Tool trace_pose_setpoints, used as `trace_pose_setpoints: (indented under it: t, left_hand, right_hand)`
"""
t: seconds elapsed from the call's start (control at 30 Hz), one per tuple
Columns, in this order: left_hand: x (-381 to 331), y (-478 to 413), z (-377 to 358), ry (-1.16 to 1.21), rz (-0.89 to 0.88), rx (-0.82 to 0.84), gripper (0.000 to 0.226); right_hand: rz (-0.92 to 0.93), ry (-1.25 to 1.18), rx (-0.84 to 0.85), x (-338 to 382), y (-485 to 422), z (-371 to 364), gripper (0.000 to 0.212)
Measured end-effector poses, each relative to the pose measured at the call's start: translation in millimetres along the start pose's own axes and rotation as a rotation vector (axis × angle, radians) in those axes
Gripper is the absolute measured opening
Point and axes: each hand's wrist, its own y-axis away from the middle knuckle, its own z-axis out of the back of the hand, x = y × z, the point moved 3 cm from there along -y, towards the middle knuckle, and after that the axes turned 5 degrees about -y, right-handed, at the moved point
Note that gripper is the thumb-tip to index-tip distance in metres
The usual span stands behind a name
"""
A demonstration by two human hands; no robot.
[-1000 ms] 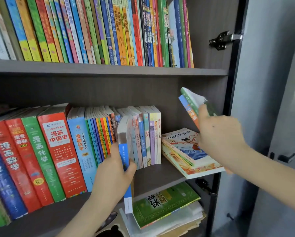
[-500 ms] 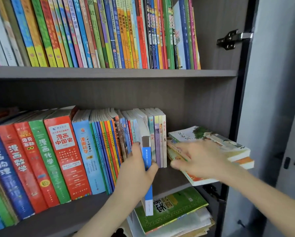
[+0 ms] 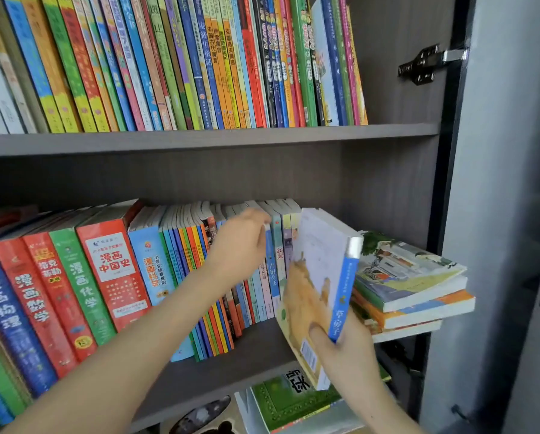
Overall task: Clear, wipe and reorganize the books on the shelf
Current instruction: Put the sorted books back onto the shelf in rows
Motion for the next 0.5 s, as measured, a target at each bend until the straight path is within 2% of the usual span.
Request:
trace_pose_setpoints:
  t: [0.1, 0.2, 0.27, 0.33, 0.5]
  left_hand:
    - [15.5, -33.4, -22.0, -0.118, -0.086, 0.108, 0.024]
    - [18.0, -55.0, -37.3, -0.222, -0.108, 0.11, 0.018]
    - [18.3, -65.6, -38.5, -0.237, -0.069, 0.097, 0.017]
    - [19.2, -74.2, -37.8, -0.246, -0.022, 0.104, 0.022]
    - [21.8, -89.0, -45.2, -0.335, -0.018, 0.184, 0.044]
  right_hand:
    - [0.066, 0.014, -0.045, -0.3, -2.1, 16.3, 0.027]
    - [0.128, 0.04, -0.091, 6.1, 0.4, 27.0, 0.025]
    - [0.131, 0.075, -0.138, 5.8, 0.1, 29.2, 0.04]
    - [0.104, 0.099, -0.16, 1.8, -1.8, 27.3, 0.054]
    - [0.094, -0.015, -0.195, -0.5, -11.2, 23.6, 0.053]
